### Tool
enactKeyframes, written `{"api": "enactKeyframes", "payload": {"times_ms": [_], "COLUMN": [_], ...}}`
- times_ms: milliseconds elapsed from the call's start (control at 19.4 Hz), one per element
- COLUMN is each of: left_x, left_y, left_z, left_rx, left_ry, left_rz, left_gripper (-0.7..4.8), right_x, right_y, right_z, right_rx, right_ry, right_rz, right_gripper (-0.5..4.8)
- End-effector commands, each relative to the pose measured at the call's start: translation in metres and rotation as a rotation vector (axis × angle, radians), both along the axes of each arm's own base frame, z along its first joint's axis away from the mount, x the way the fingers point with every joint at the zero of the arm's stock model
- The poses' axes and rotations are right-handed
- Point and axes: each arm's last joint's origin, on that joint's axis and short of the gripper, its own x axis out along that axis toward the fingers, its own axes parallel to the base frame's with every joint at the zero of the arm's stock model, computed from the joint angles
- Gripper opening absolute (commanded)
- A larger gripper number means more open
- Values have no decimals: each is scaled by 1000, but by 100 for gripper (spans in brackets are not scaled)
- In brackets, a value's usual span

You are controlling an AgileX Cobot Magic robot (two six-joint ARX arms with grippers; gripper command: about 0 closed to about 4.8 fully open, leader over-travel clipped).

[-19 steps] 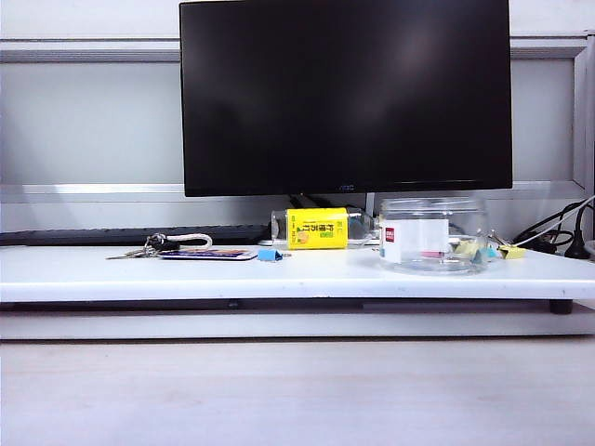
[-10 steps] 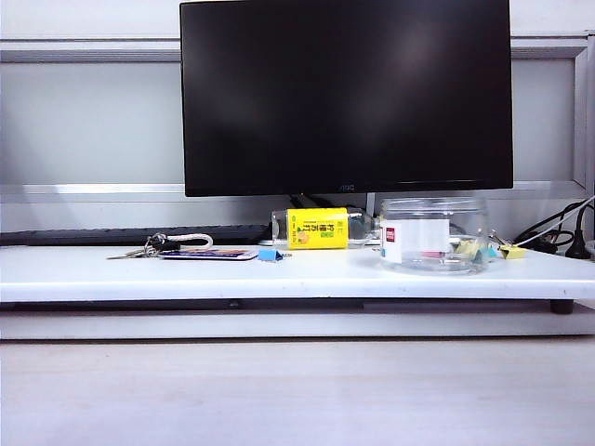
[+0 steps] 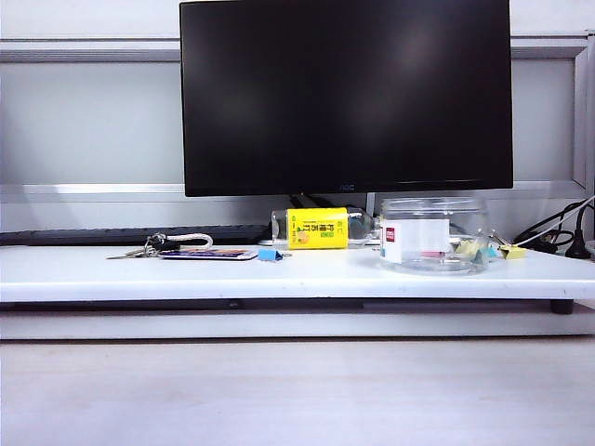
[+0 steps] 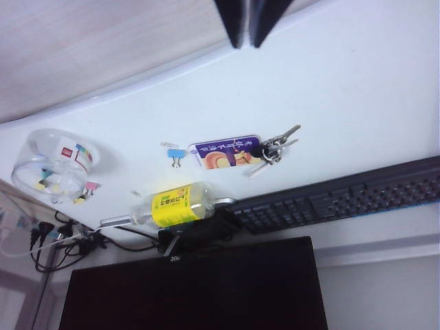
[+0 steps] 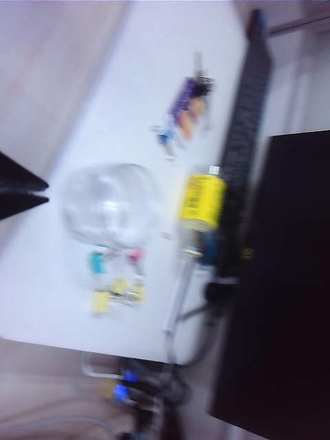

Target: Take the clips out of the round transparent plastic box and place them on the table.

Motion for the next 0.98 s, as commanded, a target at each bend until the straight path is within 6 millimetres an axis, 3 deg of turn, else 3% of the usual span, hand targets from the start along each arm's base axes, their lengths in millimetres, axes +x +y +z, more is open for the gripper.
{"api": "enactKeyframes", "payload": {"times_ms": [51,154,360,514,772,977], "left_x": [2,9,30,51,66,71], "left_y": [0,-2,-8,-13,-17,-18], "left_z": [7,6,-15,-48,-83,-102], "left_rx": [-106,-164,-217,-231,-211,-180], "left_ry": [-51,-91,-104,-116,-122,-73], "left_rz": [10,1,0,-2,-5,-1], "left_gripper": [25,19,-6,-6,-6,-6], "right_x": [6,13,28,42,53,58], "right_y": [1,3,6,8,10,8], "right_z": [0,-7,-26,-50,-82,-109], "right_rx": [30,83,141,157,142,108], "right_ry": [-51,-37,-35,-20,50,159], "right_rz": [8,18,19,13,5,-115], "right_gripper": [-1,-1,-1,-1,-1,-1]}}
